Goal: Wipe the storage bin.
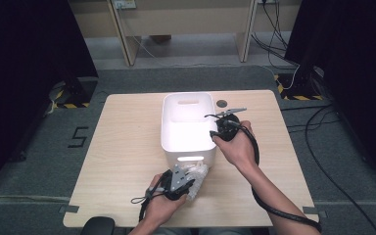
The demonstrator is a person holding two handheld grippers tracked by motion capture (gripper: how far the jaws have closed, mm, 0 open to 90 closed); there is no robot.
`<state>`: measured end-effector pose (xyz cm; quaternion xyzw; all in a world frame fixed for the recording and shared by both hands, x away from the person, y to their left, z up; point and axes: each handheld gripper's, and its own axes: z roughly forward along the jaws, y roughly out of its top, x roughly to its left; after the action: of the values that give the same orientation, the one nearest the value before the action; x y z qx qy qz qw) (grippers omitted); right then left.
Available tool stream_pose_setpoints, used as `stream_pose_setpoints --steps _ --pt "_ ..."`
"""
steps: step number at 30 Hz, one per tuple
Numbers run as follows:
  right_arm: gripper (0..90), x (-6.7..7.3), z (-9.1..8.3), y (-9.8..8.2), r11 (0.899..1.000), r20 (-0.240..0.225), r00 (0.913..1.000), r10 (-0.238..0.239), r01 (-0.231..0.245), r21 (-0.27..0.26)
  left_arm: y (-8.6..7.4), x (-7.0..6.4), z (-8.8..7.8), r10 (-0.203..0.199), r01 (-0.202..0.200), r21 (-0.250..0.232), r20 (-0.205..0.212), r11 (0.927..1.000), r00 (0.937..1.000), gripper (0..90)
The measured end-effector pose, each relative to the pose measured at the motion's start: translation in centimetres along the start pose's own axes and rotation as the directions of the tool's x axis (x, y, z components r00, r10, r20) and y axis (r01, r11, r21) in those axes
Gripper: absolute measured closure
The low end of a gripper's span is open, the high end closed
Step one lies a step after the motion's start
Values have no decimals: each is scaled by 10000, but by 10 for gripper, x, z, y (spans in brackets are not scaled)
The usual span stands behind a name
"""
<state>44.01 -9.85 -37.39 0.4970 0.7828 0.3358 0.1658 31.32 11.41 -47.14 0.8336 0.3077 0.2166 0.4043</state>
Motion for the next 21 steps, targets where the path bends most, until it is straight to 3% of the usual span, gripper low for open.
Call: stream_pose_setpoints --steps 8,21 --pt "599 -4 -8 -2 9990 -415 9991 53 -72 -442 -14 21 -33 -439 425 -235 -643 9988 9970 732" --pt "580 -5 -18 -8 9967 -825 9966 -16 -51 -809 -21 38 -55 -929 871 -558 -1124 9946 9893 732"
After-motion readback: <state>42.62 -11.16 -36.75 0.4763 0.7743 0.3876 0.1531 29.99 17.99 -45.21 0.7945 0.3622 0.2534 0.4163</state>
